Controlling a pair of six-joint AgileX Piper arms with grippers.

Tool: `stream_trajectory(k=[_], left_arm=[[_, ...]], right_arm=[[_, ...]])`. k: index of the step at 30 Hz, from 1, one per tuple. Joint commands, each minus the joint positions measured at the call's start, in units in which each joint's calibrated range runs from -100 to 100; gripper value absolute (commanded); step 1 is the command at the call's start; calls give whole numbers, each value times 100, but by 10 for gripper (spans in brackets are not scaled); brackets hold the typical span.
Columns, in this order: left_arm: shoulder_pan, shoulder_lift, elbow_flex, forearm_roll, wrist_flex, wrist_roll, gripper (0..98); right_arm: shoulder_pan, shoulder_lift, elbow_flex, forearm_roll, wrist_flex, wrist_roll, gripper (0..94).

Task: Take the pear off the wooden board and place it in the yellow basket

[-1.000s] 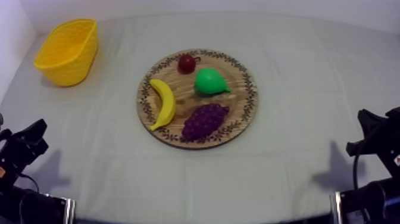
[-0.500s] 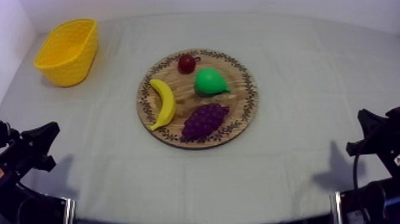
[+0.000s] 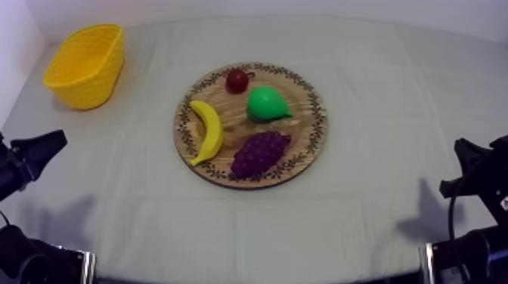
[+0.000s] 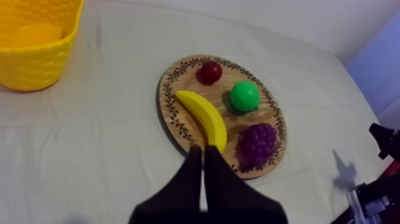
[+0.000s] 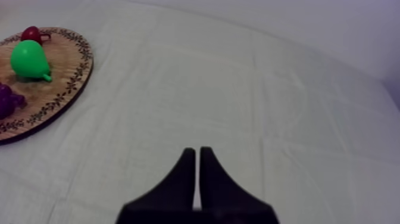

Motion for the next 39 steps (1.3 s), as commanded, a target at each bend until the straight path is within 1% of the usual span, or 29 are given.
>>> stream_trajectory(k=[1, 9, 16, 22, 26, 32, 39], left_arm=[[11, 953, -1050, -13, 220, 123, 0], [55, 3271, -3342, -127, 1178, 605, 0], [184, 5254, -5182, -122, 1932, 811, 0], [185, 6891, -6908, -96, 2526, 840, 1], [221, 7841, -7856, -85, 2806, 837, 1], [333, 9058, -8763, -22, 2921, 762, 0], [668, 10188, -9704, 34, 2996, 674, 0]], right_arm=[[0, -2, 0, -1, 1, -2, 4], [0, -2, 0, -1, 1, -2, 4], [0, -2, 0, -1, 1, -2, 4], [0, -2, 0, -1, 1, -2, 4], [0, -2, 0, -1, 1, -2, 4], [0, -2, 0, -1, 1, -2, 4], [0, -2, 0, -1, 1, -2, 4]])
